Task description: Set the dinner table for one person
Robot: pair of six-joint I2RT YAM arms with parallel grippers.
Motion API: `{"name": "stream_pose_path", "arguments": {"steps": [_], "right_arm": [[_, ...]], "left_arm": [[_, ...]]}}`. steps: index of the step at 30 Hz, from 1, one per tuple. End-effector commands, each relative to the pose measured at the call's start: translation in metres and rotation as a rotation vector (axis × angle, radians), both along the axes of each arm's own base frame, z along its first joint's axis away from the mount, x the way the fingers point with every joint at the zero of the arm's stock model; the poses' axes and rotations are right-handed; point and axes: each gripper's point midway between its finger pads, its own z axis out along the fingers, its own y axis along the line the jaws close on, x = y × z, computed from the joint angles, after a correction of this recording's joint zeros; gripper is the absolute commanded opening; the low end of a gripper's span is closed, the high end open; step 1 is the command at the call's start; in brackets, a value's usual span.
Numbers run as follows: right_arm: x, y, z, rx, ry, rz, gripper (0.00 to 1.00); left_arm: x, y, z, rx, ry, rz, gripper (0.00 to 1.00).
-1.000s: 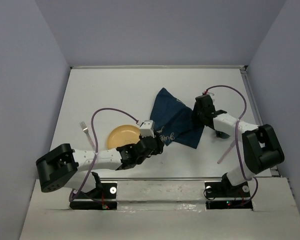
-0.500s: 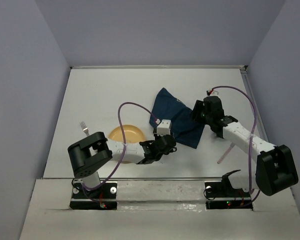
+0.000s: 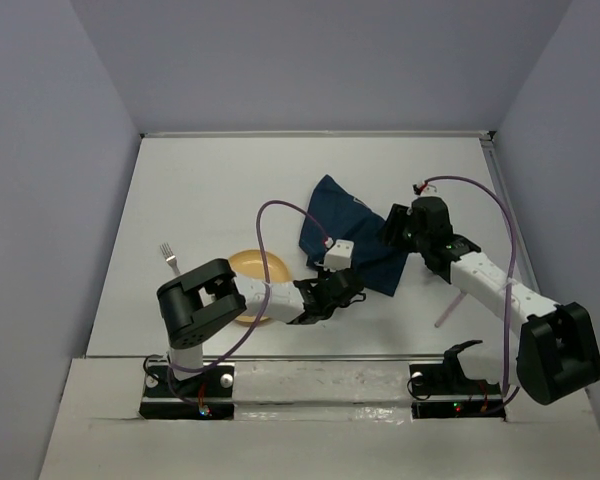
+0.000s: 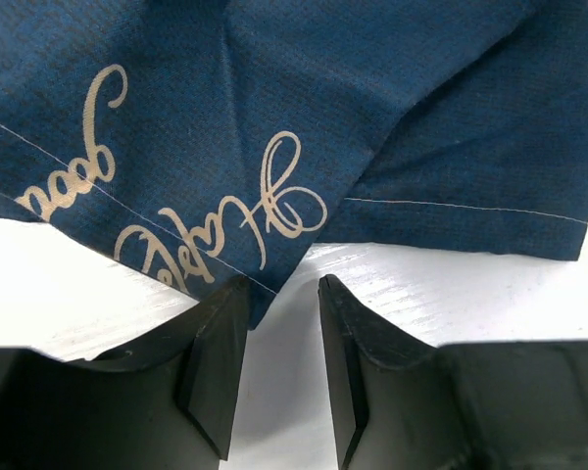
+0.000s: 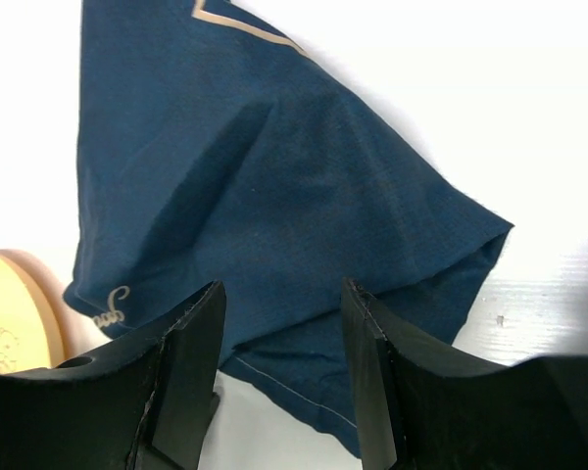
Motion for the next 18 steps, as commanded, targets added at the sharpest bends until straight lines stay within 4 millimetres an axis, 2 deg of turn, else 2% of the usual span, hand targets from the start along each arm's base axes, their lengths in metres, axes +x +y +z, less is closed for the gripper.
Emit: {"name": "stream_pose_path", "arguments": {"steps": [1, 5, 6, 7, 9, 13, 14, 15, 18], "right_arm": [[0.002, 0.006, 0.019, 0.037, -0.082, 0.036, 0.56], [-0.005, 0.005, 0.017, 0.047, -0.080, 0.040, 0.56], [-0.007, 0.005, 0.019, 0.050, -0.087, 0.039, 0.56], [-0.012, 0.008, 0.016, 0.063, -0.074, 0.063, 0.56], [-0.018, 0.008, 0.016, 0.069, -0.075, 0.069, 0.56], [-0.033, 0.003, 0.008, 0.059, -0.058, 0.075, 0.56], [-0.035, 0.001, 0.008, 0.057, -0.058, 0.075, 0.56], [-0.038, 0.000, 0.010, 0.058, -0.063, 0.075, 0.56], [-0.041, 0.000, 0.010, 0.057, -0.063, 0.081, 0.56]], "left_arm": [[0.003, 0.012, -0.008, 0.080, -0.021, 0.030, 0.48], [0.005, 0.015, -0.010, 0.104, -0.028, 0.027, 0.48], [0.005, 0.016, -0.012, 0.112, -0.027, 0.027, 0.45], [0.006, 0.016, -0.013, 0.121, -0.031, 0.028, 0.30], [0.006, 0.020, -0.017, 0.147, -0.030, 0.033, 0.27], [0.010, 0.028, -0.014, 0.177, -0.056, 0.058, 0.30], [0.010, 0.028, -0.007, 0.164, -0.065, 0.062, 0.32], [0.011, 0.031, -0.005, 0.164, -0.072, 0.070, 0.40], [0.012, 0.031, 0.005, 0.151, -0.092, 0.063, 0.49]]}}
